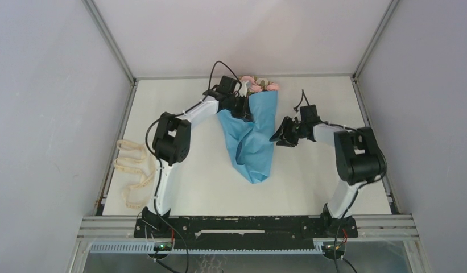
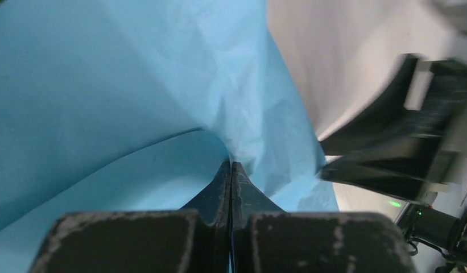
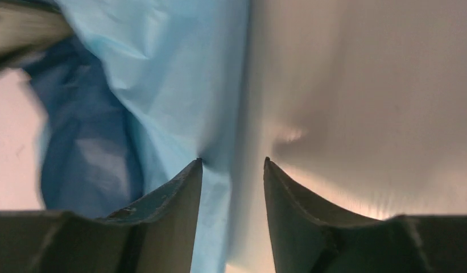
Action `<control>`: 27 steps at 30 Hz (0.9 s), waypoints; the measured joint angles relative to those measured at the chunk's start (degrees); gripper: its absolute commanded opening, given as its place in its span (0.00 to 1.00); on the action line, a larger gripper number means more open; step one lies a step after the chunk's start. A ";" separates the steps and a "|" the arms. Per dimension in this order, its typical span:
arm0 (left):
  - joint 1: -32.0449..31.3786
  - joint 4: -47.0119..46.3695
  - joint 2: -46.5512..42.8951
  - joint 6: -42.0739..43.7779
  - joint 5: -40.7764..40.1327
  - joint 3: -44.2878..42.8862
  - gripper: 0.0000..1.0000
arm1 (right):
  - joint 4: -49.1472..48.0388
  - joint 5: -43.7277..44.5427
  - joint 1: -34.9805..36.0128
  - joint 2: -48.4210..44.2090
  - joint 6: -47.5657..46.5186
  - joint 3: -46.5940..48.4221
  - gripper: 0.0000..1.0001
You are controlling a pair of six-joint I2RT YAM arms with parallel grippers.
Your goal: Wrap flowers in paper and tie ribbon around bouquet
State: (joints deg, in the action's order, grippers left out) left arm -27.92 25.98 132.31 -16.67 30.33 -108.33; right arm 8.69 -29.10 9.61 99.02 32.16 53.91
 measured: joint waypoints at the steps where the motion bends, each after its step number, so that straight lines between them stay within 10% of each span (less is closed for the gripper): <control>1: -0.26 0.17 -0.42 0.24 0.02 -0.02 0.00 | -1.01 -2.47 -0.17 2.97 -0.50 0.17 0.32; 6: -3.96 1.73 -2.95 0.61 1.73 -2.78 0.00 | -7.93 -12.66 0.48 11.56 0.92 0.33 0.00; 16: -9.09 -3.37 -2.97 -4.22 5.64 -8.07 0.00 | -16.46 -15.74 2.78 14.47 5.16 0.33 0.00; 27: -5.14 -9.40 10.45 -8.87 1.66 -8.28 0.00 | -17.03 -9.97 4.52 8.22 8.96 -4.83 0.27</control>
State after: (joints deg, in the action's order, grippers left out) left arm -33.06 16.58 142.76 -25.54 31.99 -116.62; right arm -8.34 -39.07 14.13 107.24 41.12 49.08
